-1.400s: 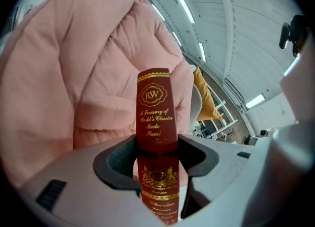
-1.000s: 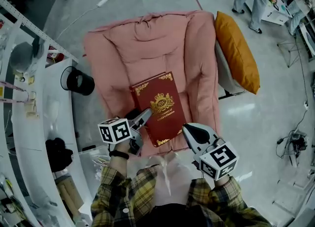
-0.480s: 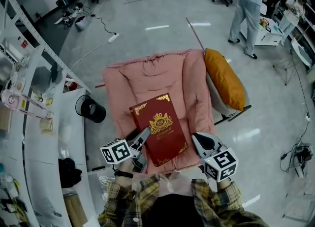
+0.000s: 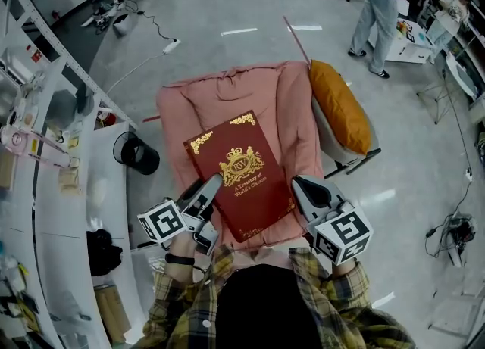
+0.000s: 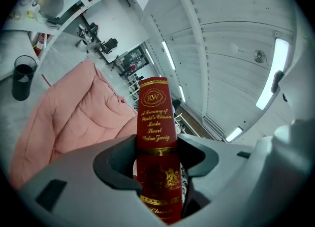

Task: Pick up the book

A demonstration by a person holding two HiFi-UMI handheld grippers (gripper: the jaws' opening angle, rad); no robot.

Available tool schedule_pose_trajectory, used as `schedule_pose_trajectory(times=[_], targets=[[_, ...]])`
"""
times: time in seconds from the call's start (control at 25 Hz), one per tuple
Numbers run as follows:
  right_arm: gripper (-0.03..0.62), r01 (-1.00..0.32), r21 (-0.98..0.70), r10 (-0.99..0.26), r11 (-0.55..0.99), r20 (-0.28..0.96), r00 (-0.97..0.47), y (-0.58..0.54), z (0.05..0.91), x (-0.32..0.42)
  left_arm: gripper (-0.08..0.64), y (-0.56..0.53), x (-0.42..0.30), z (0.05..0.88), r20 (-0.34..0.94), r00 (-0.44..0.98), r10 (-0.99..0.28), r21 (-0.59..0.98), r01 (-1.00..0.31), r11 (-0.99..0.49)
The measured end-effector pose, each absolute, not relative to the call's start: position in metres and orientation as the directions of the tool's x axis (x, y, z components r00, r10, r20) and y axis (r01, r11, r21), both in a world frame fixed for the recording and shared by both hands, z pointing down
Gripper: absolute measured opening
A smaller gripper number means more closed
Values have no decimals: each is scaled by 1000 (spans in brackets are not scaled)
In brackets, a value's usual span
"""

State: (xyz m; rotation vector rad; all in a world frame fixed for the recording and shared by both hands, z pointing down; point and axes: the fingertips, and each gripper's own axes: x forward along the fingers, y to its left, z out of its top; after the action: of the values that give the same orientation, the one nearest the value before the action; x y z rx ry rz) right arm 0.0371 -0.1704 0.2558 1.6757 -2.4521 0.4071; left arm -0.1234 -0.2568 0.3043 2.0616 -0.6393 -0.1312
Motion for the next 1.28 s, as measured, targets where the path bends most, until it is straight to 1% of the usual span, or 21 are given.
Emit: schedule_pose_trajectory(times=[0.24, 0.52, 0.68, 1.12, 1.28], targets=[[15, -923, -126, -887, 363, 256, -384, -160, 240, 34, 249, -242, -140, 292, 159, 835, -526, 839, -396, -373], [15, -915, -137, -882, 379, 244, -402, -162, 237, 18, 249, -223, -148, 272, 51, 866, -498, 862, -290, -416], [15, -909, -135, -874, 394, 251, -416, -164, 235, 13, 249, -220, -153, 276, 77, 859, -507, 870, -306, -386], [14, -909, -141, -876, 393, 245, -416, -166, 232, 8, 249, -219, -149, 271, 59, 868, -493, 874, -284, -395], [14, -911, -148, -878, 384, 246, -410, -164, 234, 8, 249, -218, -150, 271, 61, 862, -504, 883, -282, -374]])
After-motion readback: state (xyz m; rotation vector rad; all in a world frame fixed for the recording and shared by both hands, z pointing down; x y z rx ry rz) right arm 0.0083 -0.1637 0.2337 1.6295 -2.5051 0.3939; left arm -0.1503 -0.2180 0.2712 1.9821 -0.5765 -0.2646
